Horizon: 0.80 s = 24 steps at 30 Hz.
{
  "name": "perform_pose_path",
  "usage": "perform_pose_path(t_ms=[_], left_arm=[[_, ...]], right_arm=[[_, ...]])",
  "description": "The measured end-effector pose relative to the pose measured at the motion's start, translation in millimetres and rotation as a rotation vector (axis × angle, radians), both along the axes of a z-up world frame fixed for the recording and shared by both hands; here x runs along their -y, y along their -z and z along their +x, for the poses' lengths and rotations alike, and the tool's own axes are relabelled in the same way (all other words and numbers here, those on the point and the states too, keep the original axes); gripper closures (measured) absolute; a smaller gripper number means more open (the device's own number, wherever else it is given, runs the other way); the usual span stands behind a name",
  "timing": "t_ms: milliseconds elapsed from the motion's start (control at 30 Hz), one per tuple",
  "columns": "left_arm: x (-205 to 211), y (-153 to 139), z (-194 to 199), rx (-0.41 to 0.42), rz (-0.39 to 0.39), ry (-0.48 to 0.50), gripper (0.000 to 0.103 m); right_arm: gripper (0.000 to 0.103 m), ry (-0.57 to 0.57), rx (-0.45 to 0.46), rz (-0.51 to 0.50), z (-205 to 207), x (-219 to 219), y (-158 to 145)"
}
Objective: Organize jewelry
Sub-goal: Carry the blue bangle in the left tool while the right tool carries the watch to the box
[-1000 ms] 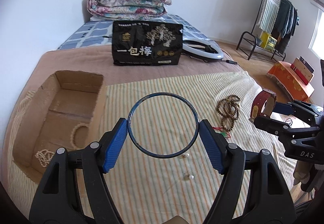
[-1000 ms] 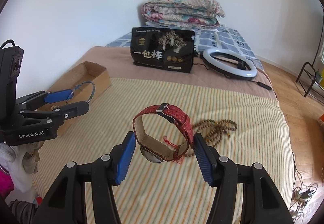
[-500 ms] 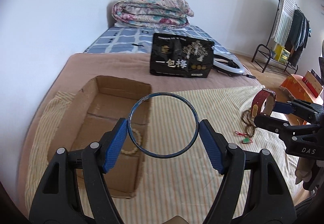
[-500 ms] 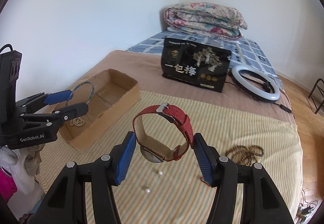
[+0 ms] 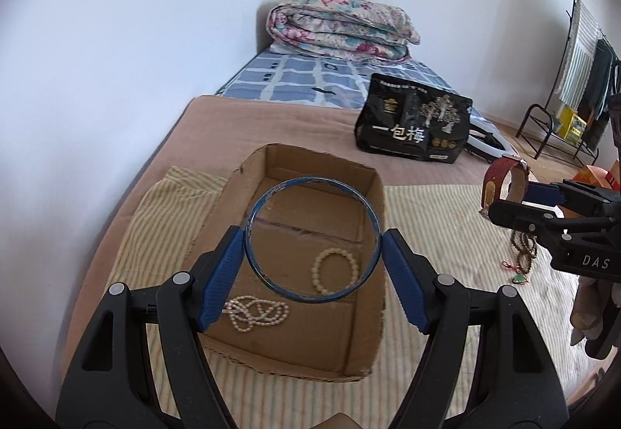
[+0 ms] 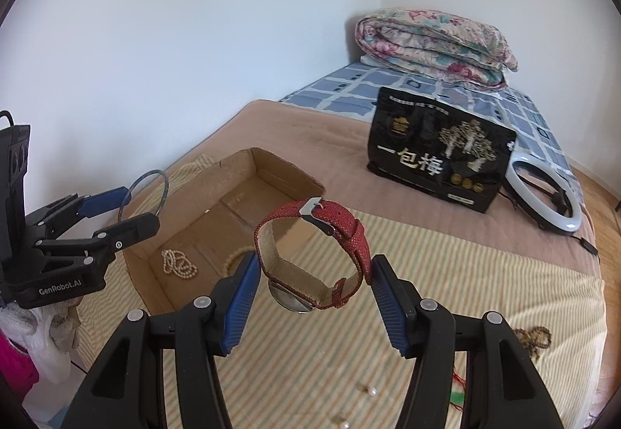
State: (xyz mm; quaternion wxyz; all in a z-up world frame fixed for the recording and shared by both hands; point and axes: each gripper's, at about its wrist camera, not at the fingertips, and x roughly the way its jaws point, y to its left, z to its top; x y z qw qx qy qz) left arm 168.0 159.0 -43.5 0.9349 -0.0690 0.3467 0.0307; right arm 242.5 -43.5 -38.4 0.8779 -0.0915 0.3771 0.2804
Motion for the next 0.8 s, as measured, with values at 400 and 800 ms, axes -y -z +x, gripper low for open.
perform_pose_path(t_ms=[400, 800], left_arm=[[-29, 16, 2, -0.026, -0.007, -0.044, 0.029], [-34, 36, 11, -0.051, -0.017, -0.041, 0.029]], right_arm=[[0.043, -0.069, -0.031, 0.012, 25, -61, 16], [0.042, -0.083, -0.083, 0.015, 55, -96, 49]])
